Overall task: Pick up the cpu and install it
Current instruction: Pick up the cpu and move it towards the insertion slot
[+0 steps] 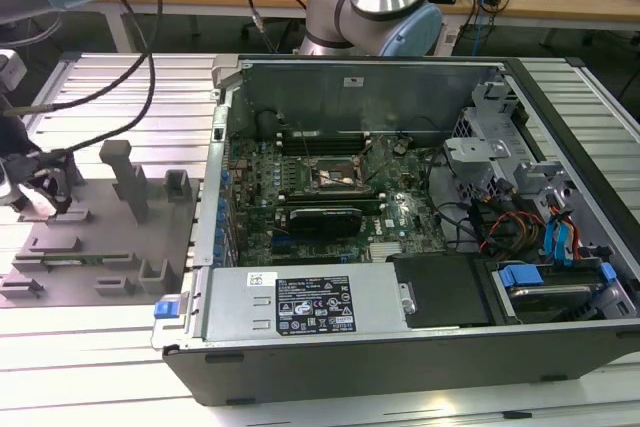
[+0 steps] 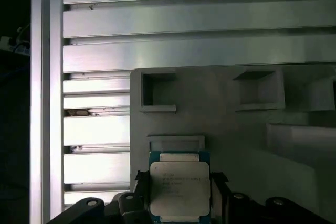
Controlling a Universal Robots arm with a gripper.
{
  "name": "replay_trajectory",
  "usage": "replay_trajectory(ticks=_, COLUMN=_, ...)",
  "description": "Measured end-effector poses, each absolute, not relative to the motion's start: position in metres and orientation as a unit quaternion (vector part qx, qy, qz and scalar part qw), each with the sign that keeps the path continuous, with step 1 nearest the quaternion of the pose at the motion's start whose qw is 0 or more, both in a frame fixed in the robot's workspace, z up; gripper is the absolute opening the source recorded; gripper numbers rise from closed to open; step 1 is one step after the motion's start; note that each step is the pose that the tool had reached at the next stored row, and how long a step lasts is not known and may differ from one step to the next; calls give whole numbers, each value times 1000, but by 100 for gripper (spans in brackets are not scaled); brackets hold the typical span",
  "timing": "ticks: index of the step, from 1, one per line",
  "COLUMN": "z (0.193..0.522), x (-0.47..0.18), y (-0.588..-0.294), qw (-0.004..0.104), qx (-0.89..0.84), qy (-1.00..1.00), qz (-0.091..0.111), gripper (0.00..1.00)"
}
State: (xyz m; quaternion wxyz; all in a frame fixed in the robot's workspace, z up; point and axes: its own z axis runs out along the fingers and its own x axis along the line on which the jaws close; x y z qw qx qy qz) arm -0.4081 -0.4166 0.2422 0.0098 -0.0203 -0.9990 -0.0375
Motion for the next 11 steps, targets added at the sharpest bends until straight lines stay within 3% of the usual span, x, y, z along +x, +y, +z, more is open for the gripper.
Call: replay_trajectory(ticks=11, z=273, x=-408, y=-417, qw=10, qx=-20, qy=-999, qz=-37, gripper=55)
